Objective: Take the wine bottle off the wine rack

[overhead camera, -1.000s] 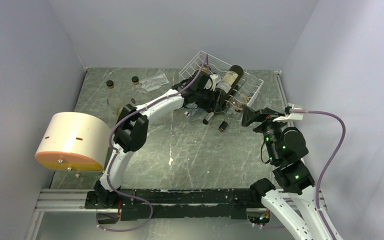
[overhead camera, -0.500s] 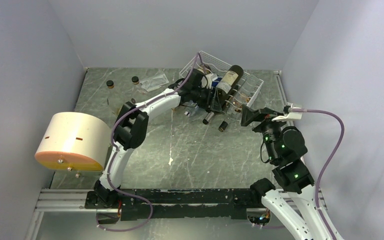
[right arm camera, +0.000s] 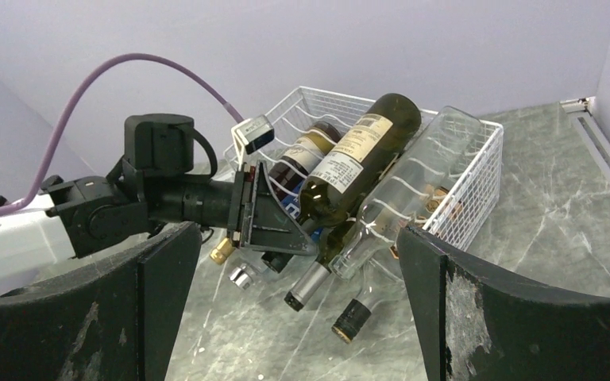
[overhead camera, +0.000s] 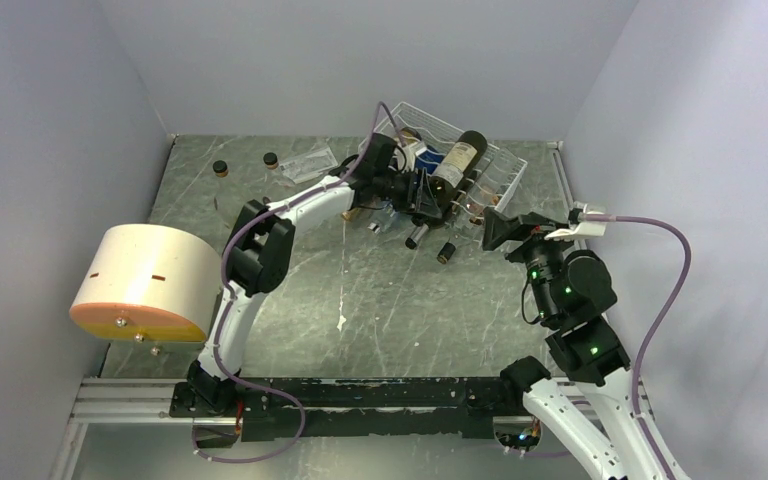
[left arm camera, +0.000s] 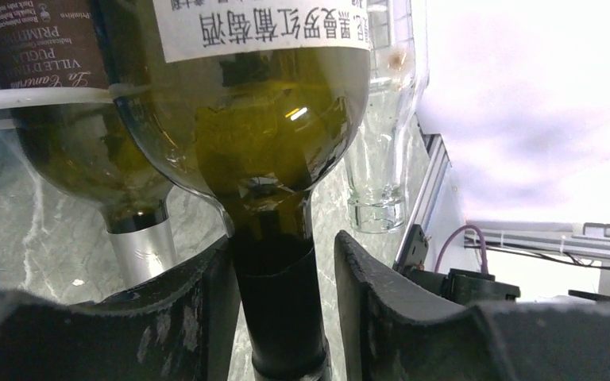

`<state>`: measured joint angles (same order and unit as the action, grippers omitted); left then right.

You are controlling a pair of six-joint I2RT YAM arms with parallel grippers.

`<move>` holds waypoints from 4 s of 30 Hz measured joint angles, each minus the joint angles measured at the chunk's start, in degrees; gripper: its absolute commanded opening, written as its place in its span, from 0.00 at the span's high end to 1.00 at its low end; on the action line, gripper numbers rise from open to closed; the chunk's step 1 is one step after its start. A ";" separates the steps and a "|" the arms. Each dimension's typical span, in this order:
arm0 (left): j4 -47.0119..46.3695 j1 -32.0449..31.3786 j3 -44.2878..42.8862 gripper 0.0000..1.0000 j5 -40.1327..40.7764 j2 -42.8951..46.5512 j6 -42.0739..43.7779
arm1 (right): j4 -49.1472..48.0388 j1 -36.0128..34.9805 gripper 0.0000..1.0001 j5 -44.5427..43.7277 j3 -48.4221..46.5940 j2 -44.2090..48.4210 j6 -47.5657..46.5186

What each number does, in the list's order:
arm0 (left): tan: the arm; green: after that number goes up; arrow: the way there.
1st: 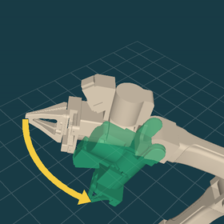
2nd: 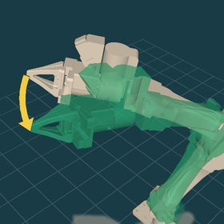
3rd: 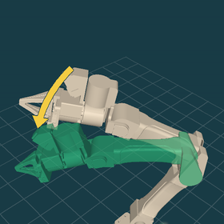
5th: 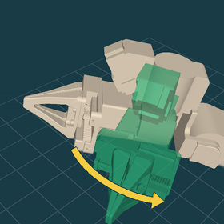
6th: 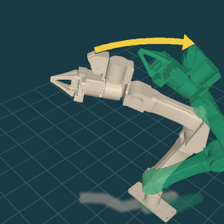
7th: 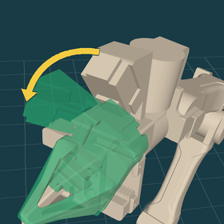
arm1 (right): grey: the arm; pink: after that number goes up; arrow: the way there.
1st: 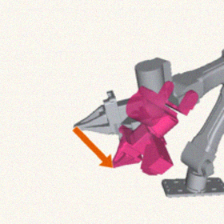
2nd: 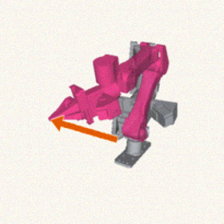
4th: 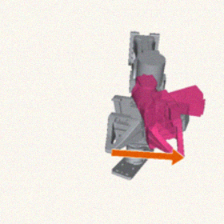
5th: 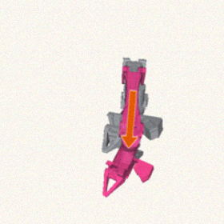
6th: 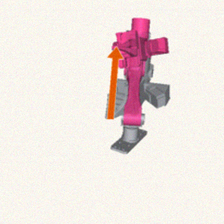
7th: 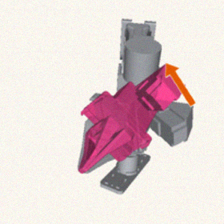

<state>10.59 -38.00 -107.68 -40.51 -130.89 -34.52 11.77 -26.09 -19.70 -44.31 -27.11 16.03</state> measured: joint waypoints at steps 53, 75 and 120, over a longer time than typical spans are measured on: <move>-27.69 9.49 20.22 0.93 -14.53 16.81 -31.98 | 0.79 0.00 0.00 8.33 -5.46 -15.21 2.62; -3.26 9.27 43.65 0.93 -8.26 48.02 -14.78 | 0.55 0.02 0.00 33.09 -7.34 -27.89 7.98; 50.97 8.59 48.54 0.93 22.95 74.69 9.11 | -27.78 -36.46 0.00 32.57 -5.57 -60.89 -44.59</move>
<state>61.56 -29.41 -59.13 -17.56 -56.21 -25.41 -16.01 -62.54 12.86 -49.89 -88.01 -28.56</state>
